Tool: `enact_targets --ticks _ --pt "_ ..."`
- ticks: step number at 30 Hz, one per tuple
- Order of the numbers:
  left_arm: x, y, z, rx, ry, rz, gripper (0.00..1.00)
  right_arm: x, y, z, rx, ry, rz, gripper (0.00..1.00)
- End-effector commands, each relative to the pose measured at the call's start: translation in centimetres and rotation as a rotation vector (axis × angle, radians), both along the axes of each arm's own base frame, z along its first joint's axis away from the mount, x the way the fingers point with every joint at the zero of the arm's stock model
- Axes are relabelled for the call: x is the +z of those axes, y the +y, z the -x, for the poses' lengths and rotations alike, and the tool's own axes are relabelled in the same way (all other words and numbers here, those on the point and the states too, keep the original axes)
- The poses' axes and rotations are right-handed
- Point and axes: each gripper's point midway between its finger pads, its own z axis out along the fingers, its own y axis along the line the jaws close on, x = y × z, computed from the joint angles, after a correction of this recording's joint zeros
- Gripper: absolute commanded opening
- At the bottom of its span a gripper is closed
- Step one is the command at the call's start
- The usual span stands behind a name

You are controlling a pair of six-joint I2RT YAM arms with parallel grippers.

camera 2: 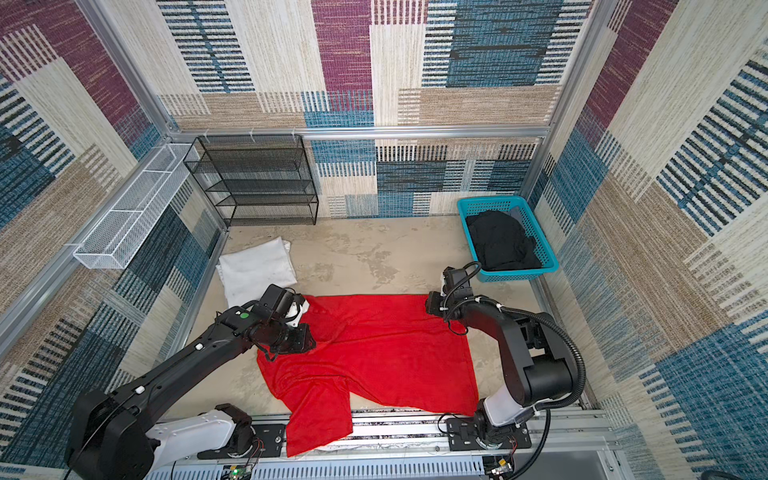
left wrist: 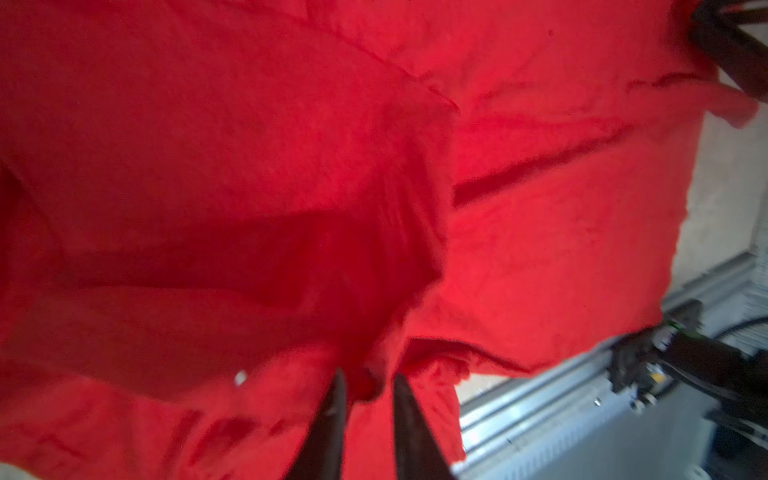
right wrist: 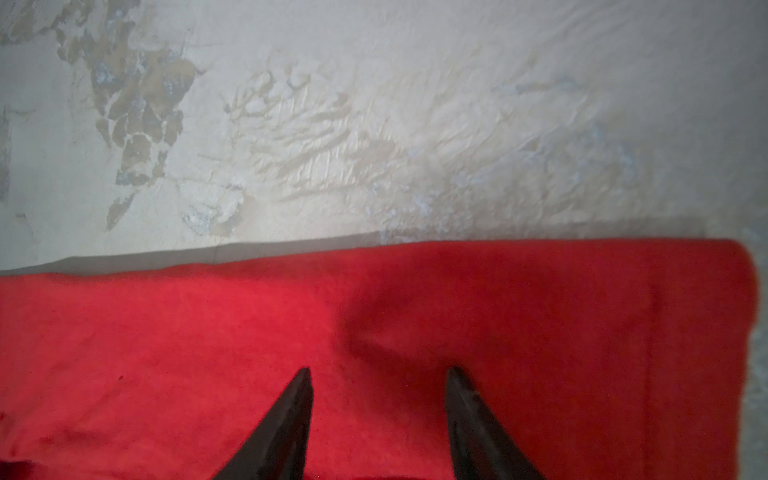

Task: Fold and stack the t-shirts

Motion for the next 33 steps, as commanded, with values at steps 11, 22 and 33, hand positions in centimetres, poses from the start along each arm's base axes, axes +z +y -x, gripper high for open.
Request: enact_targets --ticks 11,22,33 --pt "0.9 7.3 -9.1 0.305 -0.246 -0.281 0.44 0.8 -0.4 -1.0 -0.015 -0.027 0.027 0.54" --pt "-2.5 12.2 -17.3 0.519 -0.223 -0.261 0.45 0.8 -0.4 -1.1 0.002 -0.017 0.044 0.55" --pt "-5.3 10.5 -19.7 0.516 -0.143 -0.178 0.34 0.3 -0.6 -1.4 0.000 -0.002 0.060 0.55"
